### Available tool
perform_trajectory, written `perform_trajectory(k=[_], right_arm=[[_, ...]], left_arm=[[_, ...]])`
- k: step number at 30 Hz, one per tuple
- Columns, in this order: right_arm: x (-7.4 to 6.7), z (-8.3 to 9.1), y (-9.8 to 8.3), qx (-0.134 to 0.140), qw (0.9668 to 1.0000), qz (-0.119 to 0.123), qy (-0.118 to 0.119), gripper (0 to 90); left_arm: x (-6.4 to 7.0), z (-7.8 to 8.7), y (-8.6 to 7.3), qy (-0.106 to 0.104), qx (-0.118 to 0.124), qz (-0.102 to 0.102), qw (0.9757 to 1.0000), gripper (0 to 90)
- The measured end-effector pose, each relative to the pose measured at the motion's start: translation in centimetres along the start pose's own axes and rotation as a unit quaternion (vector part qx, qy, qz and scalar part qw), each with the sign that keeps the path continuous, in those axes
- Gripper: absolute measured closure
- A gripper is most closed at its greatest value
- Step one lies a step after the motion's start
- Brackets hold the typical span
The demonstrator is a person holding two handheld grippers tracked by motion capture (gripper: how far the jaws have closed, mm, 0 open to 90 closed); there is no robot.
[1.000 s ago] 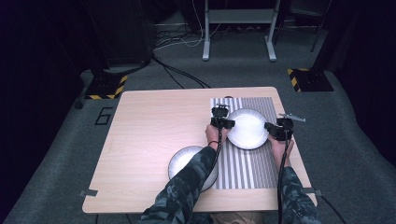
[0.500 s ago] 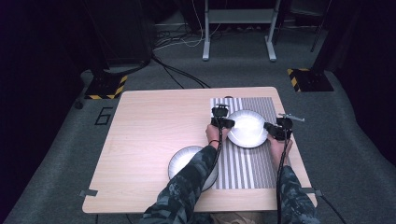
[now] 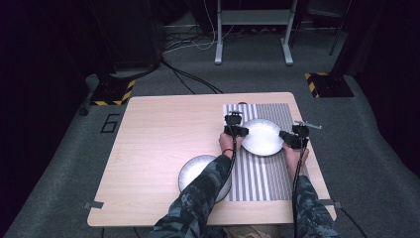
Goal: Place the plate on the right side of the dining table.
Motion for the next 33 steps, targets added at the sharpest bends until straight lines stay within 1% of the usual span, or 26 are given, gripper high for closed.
perform_trajectory(k=[6,10,12,13,15,18,19,21,22,23,24,25,27,28,29,30,31,33], right_arm=[[0.0,0.0,0.0,0.001,1.0000,0.006,-0.002,82.7],[0.0,0.0,0.0,0.000,1.0000,0.006,0.001,82.7],[0.0,0.0,0.0,0.000,1.0000,0.006,0.001,82.6],[0.0,0.0,0.0,0.000,1.0000,0.007,0.001,82.5],[0.0,0.0,0.0,0.000,1.0000,0.007,0.000,82.3],[0.0,0.0,0.0,0.000,0.9999,0.012,0.002,80.6],[-0.1,0.1,0.0,-0.002,0.9999,0.012,0.005,77.5],[-0.3,0.3,0.0,-0.002,0.9998,0.019,0.010,67.7],[-0.7,0.4,0.0,-0.010,0.9992,0.038,0.008,50.7],[-0.7,0.4,0.0,-0.010,0.9992,0.038,0.008,50.7],[-0.8,0.5,-0.1,-0.012,0.9990,0.043,0.006,45.4],[-1.0,0.6,-0.1,-0.014,0.9989,0.045,0.008,37.7],[-1.3,0.8,-0.2,-0.019,0.9986,0.046,0.015,25.9],[-1.6,1.0,-0.4,-0.032,0.9980,0.050,0.024,16.7],[-1.6,1.0,-0.4,-0.032,0.9980,0.050,0.024,16.7],[-1.7,1.1,-0.5,-0.033,0.9977,0.054,0.024,14.2],[-1.8,1.3,-0.5,-0.033,0.9975,0.055,0.029,12.8],[-2.1,1.9,-0.4,-0.035,0.9970,0.057,0.038,8.7]], left_arm=[[0.0,0.0,0.0,-0.002,0.001,0.001,1.0000,66.4],[0.0,0.0,0.0,-0.001,-0.001,-0.001,1.0000,66.3],[0.0,0.0,0.0,-0.002,0.002,0.001,1.0000,66.3],[0.0,0.0,0.0,-0.002,-0.001,0.000,1.0000,66.2],[0.0,0.0,0.0,-0.002,-0.004,-0.004,1.0000,65.7],[0.1,0.2,0.2,-0.001,0.000,-0.006,1.0000,62.3],[0.2,0.3,0.2,-0.004,-0.003,-0.008,1.0000,60.6],[0.4,0.4,0.3,-0.008,-0.008,-0.012,0.9999,56.8],[0.5,0.5,0.3,-0.008,-0.010,-0.013,0.9998,47.8],[0.5,0.6,0.3,-0.005,-0.011,-0.014,0.9998,47.8],[0.6,0.8,0.3,-0.008,-0.012,-0.013,0.9998,43.7],[0.7,1.0,0.3,-0.011,-0.014,-0.012,0.9998,38.0],[0.9,1.3,0.3,-0.020,-0.016,-0.015,0.9996,27.6],[1.0,1.6,0.4,-0.021,-0.017,-0.018,0.9995,21.1],[1.1,1.7,0.4,-0.023,-0.017,-0.020,0.9994,21.1],[1.2,2.0,0.4,-0.026,-0.015,-0.017,0.9994,18.6],[1.2,2.3,0.5,-0.026,-0.015,-0.022,0.9993,17.1],[1.4,2.9,0.5,-0.033,-0.014,-0.025,0.9990,15.0]])
Point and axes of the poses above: each handheld gripper's, and its own axes: z roughly backward along the jaws, y roughly out of its top, x roughly to its right, the point moved 10 cm from there along -z, roughly forward along the jaws, and after that the axes turned 11 degrees about -y, right-handed, at the moved point
